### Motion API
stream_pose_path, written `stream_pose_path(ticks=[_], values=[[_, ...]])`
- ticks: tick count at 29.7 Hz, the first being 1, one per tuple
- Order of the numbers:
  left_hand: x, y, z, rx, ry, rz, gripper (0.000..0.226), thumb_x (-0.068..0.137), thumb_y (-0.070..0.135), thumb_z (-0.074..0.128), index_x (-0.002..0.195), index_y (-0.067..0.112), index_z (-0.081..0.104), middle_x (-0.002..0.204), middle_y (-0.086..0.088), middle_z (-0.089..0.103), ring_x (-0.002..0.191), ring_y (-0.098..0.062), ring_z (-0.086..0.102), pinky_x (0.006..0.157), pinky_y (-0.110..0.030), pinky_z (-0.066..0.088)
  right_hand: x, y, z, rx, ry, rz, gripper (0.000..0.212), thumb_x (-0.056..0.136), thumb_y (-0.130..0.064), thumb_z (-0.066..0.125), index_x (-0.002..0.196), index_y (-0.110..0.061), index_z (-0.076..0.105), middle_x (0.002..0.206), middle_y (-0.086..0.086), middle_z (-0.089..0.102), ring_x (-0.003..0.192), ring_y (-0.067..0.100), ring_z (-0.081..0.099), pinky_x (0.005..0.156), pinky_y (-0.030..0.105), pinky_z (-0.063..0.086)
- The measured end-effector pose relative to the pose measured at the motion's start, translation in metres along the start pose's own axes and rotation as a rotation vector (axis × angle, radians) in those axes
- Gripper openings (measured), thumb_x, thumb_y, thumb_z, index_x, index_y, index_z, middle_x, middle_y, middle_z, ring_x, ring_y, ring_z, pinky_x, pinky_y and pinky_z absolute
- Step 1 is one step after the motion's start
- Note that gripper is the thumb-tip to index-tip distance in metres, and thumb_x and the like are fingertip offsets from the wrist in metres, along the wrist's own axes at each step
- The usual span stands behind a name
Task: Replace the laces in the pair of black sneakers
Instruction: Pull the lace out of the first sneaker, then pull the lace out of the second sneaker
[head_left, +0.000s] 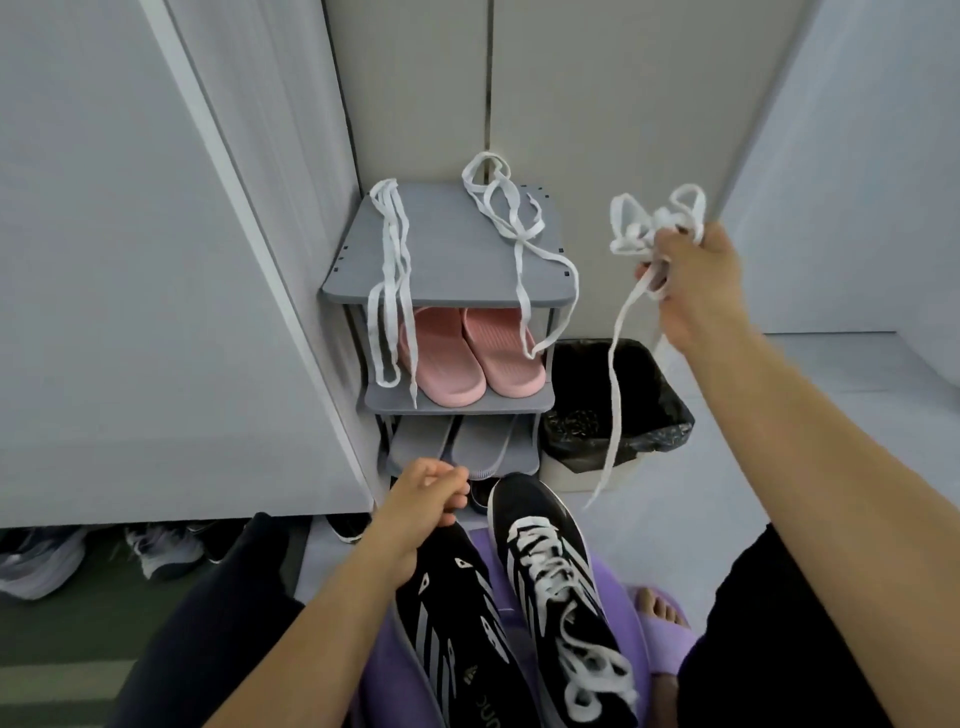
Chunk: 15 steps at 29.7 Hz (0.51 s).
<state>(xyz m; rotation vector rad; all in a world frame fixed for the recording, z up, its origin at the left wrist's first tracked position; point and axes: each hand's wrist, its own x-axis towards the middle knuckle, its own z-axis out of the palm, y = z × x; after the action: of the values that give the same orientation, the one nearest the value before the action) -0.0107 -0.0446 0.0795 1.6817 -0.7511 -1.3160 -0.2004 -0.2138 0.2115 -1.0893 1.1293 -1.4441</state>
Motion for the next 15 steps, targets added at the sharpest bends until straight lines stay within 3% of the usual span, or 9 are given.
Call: stream_pose_path(ticks=[2,4,6,7,9,11,13,15], values=[[0.004,0.001,-0.002,-0.015,-0.012,-0.004,0.008,0.093,0.020,0.053,0.095,0.013,0.056,0.095,-0.007,0.065,0.086,-0.015,0.059,0.078,-0.029,0.048,0.030,0.012,-0.004,-0.070,0.001,0.028,0.008,0.091,-0.008,0.047,0.092,-0.015,0.051,0.080,-0.002,0.055,0.067,0.012,0.054,0.065,0.027,0.043],[0.005,0.001,-0.002,-0.054,-0.036,-0.014,0.009,0.094,0.019,0.052,0.097,0.011,0.056,0.093,-0.007,0.065,0.084,-0.015,0.060,0.073,-0.027,0.048,0.051,0.030,-0.015,-0.235,-0.038,0.129,0.028,0.091,-0.018,0.054,0.119,-0.013,0.050,0.103,-0.002,0.059,0.095,0.016,0.058,0.087,0.030,0.045],[0.003,0.001,-0.001,-0.091,-0.066,-0.032,0.011,0.094,0.018,0.052,0.099,0.010,0.055,0.092,-0.007,0.066,0.082,-0.016,0.061,0.071,-0.025,0.049,0.057,0.047,-0.025,-0.356,0.021,0.206,0.053,0.091,-0.019,0.055,0.139,-0.012,0.036,0.137,0.002,0.046,0.127,0.018,0.043,0.106,0.032,0.032],[0.003,0.000,0.000,-0.104,-0.078,-0.044,0.010,0.094,0.018,0.052,0.099,0.010,0.055,0.091,-0.007,0.067,0.081,-0.016,0.062,0.071,-0.026,0.049,0.057,0.056,-0.030,-0.388,0.065,0.227,0.057,0.091,-0.019,0.055,0.142,-0.010,0.031,0.144,0.003,0.039,0.132,0.019,0.037,0.108,0.031,0.028],[0.003,0.000,0.000,-0.120,-0.087,-0.063,0.010,0.093,0.018,0.053,0.099,0.010,0.056,0.091,-0.007,0.067,0.081,-0.016,0.062,0.071,-0.026,0.049,0.049,0.072,-0.035,-0.448,0.091,0.269,0.044,0.091,-0.017,0.053,0.133,-0.006,0.042,0.127,0.009,0.050,0.115,0.021,0.049,0.100,0.031,0.036],[0.005,0.000,0.000,-0.155,-0.071,-0.071,0.009,0.093,0.018,0.054,0.097,0.010,0.056,0.089,-0.008,0.068,0.080,-0.017,0.063,0.068,-0.026,0.048,0.031,0.088,-0.037,-0.479,-0.006,0.377,0.026,0.092,-0.011,0.048,0.112,0.003,0.055,0.088,0.018,0.053,0.080,0.022,0.054,0.087,0.034,0.046],[0.006,0.000,-0.001,-0.184,-0.048,-0.075,0.007,0.092,0.017,0.055,0.094,0.010,0.056,0.088,-0.008,0.068,0.080,-0.018,0.063,0.065,-0.026,0.047,0.006,0.102,-0.042,-0.521,-0.136,0.491,0.021,0.093,-0.006,0.045,0.099,0.010,0.057,0.085,0.032,0.052,0.078,0.028,0.060,0.086,0.038,0.051],[0.006,0.000,-0.001,-0.179,-0.031,-0.069,0.006,0.092,0.017,0.056,0.093,0.010,0.057,0.087,-0.008,0.069,0.079,-0.018,0.063,0.064,-0.025,0.047,-0.020,0.113,-0.048,-0.672,-0.268,0.510,0.020,0.092,-0.002,0.045,0.076,-0.003,0.057,0.085,0.025,0.055,0.068,0.022,0.058,0.063,0.026,0.049]])
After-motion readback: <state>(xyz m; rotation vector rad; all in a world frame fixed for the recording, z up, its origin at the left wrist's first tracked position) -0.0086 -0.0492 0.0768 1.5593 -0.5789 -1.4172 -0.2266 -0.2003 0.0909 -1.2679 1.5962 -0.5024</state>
